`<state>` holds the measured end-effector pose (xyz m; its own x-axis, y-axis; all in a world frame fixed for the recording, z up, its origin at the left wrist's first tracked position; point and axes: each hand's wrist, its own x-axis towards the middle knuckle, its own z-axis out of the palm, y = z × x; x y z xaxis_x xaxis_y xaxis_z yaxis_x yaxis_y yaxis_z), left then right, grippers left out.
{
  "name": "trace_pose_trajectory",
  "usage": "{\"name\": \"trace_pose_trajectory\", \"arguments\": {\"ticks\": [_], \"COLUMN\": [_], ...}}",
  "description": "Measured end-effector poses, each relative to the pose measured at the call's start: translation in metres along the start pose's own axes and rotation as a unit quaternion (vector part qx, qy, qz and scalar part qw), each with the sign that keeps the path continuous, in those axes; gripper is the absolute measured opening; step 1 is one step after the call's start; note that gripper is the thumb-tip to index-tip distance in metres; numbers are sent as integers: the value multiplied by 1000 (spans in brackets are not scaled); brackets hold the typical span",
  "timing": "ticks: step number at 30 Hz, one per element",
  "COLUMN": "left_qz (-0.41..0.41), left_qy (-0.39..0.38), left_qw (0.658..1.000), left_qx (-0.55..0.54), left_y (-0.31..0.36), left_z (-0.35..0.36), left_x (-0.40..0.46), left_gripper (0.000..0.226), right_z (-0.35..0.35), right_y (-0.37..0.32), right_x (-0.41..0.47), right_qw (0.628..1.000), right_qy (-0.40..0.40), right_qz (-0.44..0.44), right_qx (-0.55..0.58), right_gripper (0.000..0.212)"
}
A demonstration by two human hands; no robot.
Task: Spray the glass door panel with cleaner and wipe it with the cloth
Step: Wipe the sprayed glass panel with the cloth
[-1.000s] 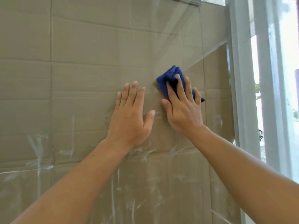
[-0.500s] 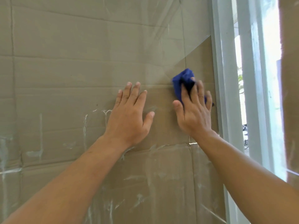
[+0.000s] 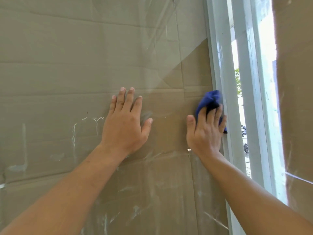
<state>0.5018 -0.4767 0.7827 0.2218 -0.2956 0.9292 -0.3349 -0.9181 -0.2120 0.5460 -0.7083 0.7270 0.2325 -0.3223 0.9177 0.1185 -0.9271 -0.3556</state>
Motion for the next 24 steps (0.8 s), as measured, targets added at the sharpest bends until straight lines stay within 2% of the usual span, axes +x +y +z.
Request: {"name": "trace_pose_trajectory", "arguments": {"ticks": [3,4,6,8,9,11,14,15,16,20,21,24], "left_qz": [-4,-5,-6,-7,-7,-9,-9,-8,-8,-10,-10,-10], "left_qy": [4,5,4,1,1,4,8,8,8,6,7,9], "left_qw": [1000,1000,1000,1000,1000,1000,1000,1000,1000,1000,1000,1000], "left_qx": [-4,-4,-4,-5,-7,-11,-13,-12,-13,-22,-22,-24], "left_y": [2,2,2,2,1,1,0,0,1,1,1,0], "left_z": [1,1,1,1,0,-1,0,0,0,0,-1,0], "left_x": [0,0,1,0,0,0,0,0,0,0,0,0], "left_gripper": [73,73,73,73,73,73,73,73,73,72,72,72], "right_z": [3,3,4,3,4,4,8,8,8,9,9,13], "right_y": [1,4,12,14,11,3,1,4,8,11,8,3], "right_x": [-20,-22,-17,-7,-5,-12,-35,-38,-37,-18,-18,-28], "right_qw": [982,978,989,999,1000,1000,981,976,977,997,996,966], "right_qy": [10,13,26,25,17,15,12,11,13,27,32,45], "right_qz": [-182,-201,-130,-5,24,-20,-192,-215,-210,-69,-84,-251], "right_qx": [-40,-53,-70,-31,-6,7,-15,-26,-37,-29,-13,33], "right_gripper": [75,74,77,87,92,87,71,67,65,71,73,73]}}
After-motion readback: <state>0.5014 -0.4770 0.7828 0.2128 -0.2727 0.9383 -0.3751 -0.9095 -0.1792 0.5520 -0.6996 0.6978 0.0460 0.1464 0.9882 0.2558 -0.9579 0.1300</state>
